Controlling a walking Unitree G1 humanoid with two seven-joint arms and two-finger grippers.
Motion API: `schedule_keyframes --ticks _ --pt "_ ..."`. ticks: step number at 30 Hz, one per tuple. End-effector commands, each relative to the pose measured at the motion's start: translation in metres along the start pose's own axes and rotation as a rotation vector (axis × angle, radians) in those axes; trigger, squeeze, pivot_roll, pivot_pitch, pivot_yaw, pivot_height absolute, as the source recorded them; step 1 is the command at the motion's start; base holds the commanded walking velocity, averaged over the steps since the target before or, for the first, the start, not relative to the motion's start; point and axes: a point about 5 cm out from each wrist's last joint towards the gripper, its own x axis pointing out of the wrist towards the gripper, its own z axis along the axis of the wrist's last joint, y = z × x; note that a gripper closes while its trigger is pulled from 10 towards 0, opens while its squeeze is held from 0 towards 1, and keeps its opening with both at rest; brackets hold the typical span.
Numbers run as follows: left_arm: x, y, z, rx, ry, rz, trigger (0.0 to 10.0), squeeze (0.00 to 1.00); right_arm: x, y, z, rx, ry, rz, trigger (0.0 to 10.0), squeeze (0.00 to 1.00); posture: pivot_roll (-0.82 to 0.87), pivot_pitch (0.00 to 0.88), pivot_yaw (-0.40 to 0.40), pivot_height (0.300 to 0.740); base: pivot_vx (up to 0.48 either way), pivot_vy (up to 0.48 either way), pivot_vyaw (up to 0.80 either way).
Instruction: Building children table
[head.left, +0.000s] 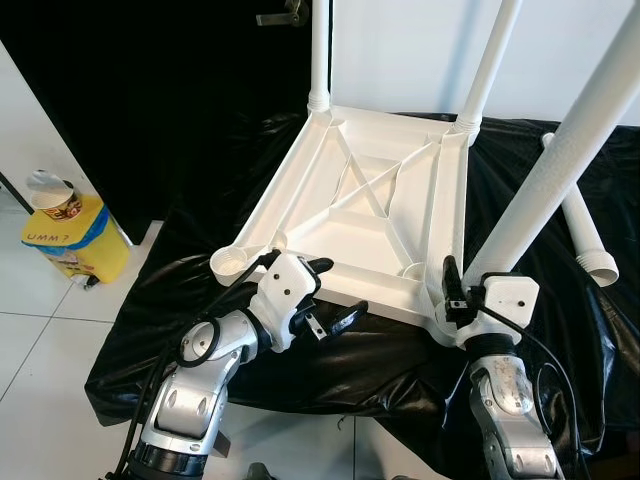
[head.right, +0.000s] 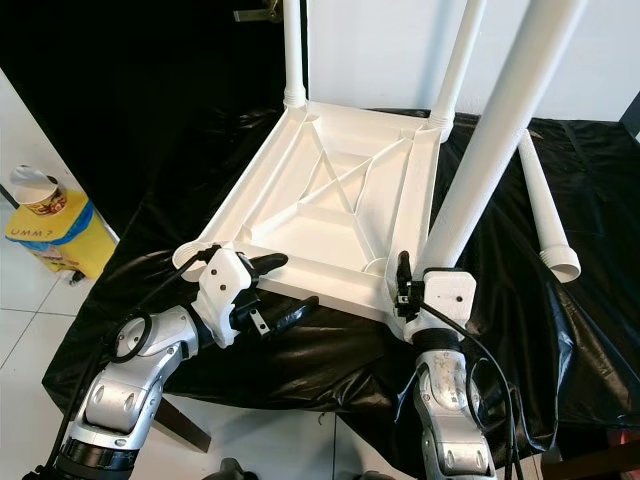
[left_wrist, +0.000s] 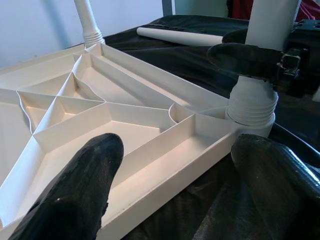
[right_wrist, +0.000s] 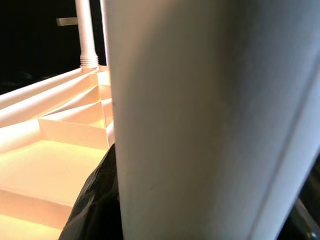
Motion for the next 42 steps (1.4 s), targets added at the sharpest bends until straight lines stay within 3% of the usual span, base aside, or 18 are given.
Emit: schedule_keyframes --ticks 1,16,21,31,42 --pt "0.002 0.002 0.001 0.011 -0.005 0.049 10.0 0.00 -0.007 -0.021 -0.027 0.003 0.171 -0.118 10.0 0.00 -0.04 0.042 0.007 0.740 0.000 0.000 0.00" --pt "0.001 0.003 0.001 0.016 -0.008 0.060 10.0 0.00 -0.007 -0.029 -0.026 -0.032 0.148 -0.176 10.0 0.00 -0.03 0.042 -0.002 0.740 0.000 0.000 0.00" --pt "0.001 0.002 0.001 0.017 -0.010 0.064 10.0 0.00 -0.010 -0.044 -0.025 -0.053 0.147 -0.329 10.0 0.00 -0.04 0.045 -0.002 0.740 0.000 0.000 0.00" --pt "0.002 0.002 0.001 0.018 -0.011 0.061 10.0 0.00 -0.013 -0.064 -0.023 -0.059 0.157 -0.523 10.0 0.00 -0.04 0.058 0.003 0.740 0.000 0.000 0.00" --pt "0.003 0.003 0.001 0.019 -0.011 0.060 10.0 0.00 -0.008 -0.055 -0.019 -0.028 0.124 -0.464 10.0 0.00 -0.05 0.067 0.006 0.740 0.000 0.000 0.00"
